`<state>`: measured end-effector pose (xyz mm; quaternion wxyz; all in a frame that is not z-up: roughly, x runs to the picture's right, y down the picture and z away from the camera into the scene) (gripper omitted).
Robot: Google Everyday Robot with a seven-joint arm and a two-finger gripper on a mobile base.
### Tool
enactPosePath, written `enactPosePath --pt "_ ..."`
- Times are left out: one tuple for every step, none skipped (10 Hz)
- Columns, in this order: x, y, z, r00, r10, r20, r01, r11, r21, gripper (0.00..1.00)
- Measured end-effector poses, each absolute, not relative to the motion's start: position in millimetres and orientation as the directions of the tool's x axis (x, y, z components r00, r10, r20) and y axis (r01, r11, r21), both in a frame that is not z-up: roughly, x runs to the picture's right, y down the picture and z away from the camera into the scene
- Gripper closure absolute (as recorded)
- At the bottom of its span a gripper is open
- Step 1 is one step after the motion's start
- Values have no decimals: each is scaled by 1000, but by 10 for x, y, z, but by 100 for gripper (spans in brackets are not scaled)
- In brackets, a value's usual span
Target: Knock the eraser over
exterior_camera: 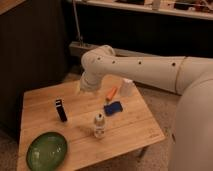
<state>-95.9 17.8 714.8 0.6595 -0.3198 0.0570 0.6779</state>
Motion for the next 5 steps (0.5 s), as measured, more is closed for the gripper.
enactPosePath --pt "-997 165 7167 82 863 -498 -913 -135 -384 58" --pt "-1089 186 7225 91 873 -479 -888 -147 -436 70" --pt "-1195 228 7292 99 879 -466 -867 -154 -474 81" --pt "-1254 263 7333 103 881 -462 -854 -160 -494 88" --pt "-1294 299 7409 103 880 -463 -843 -170 -510 97"
